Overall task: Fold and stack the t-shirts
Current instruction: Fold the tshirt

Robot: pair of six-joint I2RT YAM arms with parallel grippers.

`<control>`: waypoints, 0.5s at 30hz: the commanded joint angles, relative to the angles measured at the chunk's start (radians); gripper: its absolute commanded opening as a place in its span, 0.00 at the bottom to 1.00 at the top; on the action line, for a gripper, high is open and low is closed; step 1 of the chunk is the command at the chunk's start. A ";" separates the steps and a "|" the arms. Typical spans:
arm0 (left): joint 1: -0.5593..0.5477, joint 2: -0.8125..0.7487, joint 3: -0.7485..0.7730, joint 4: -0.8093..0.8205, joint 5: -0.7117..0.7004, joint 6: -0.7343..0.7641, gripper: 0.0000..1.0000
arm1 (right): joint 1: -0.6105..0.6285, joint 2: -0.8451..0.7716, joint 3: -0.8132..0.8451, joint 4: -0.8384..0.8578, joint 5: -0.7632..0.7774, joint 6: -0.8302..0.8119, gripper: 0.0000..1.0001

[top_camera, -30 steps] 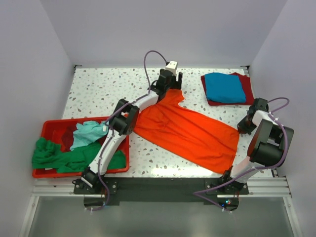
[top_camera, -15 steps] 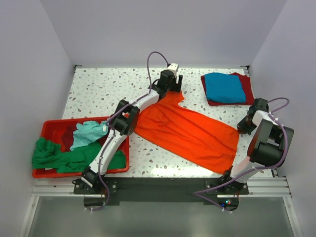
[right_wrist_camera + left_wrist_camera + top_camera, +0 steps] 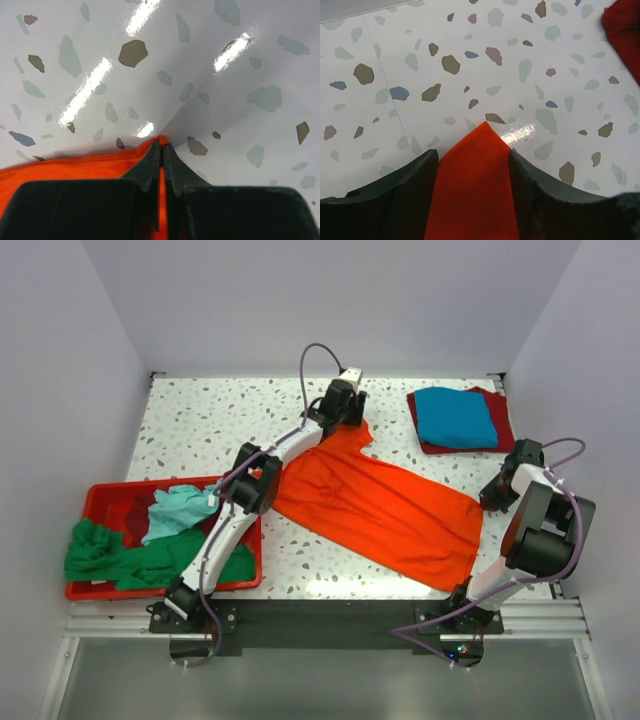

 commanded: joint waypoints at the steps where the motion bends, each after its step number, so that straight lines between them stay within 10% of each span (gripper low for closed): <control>1: 0.004 0.013 0.027 -0.099 0.021 -0.009 0.63 | 0.005 0.028 -0.039 -0.054 -0.049 0.012 0.00; 15: 0.017 -0.019 -0.038 -0.099 0.059 -0.022 0.16 | 0.006 0.001 -0.032 -0.067 -0.066 0.003 0.00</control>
